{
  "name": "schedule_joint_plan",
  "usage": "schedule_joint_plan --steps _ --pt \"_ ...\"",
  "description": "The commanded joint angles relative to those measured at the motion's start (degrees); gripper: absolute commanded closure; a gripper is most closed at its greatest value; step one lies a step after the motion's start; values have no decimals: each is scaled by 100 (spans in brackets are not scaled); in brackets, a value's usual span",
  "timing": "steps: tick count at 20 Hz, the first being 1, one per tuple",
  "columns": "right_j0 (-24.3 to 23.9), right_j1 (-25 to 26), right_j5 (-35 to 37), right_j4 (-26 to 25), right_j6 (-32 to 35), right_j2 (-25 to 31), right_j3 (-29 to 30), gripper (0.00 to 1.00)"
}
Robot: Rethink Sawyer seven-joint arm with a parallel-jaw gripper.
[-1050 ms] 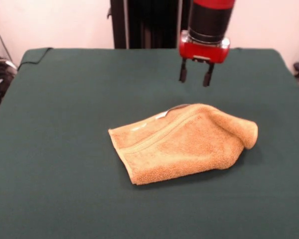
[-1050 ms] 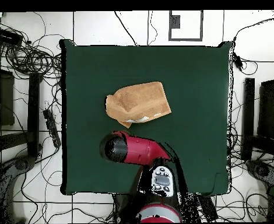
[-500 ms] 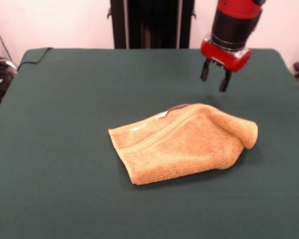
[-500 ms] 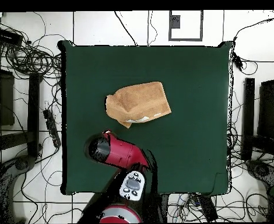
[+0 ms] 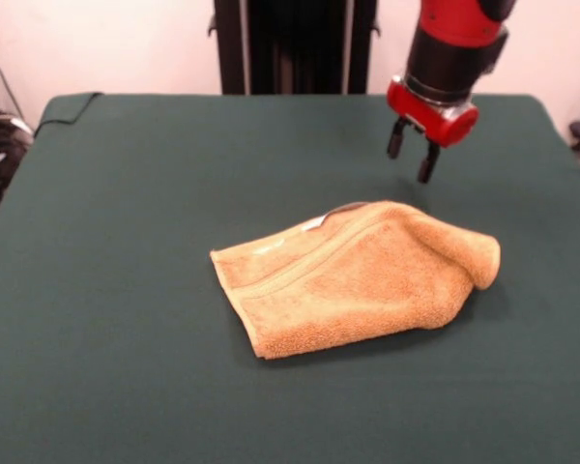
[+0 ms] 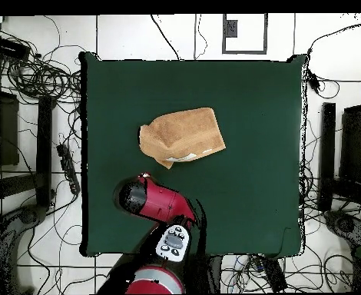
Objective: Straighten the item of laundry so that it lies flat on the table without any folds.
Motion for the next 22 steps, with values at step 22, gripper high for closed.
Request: schedule_joint_plan --steps 22 --pt "-707 586 -1157 -67 571 1342 -1032 0"
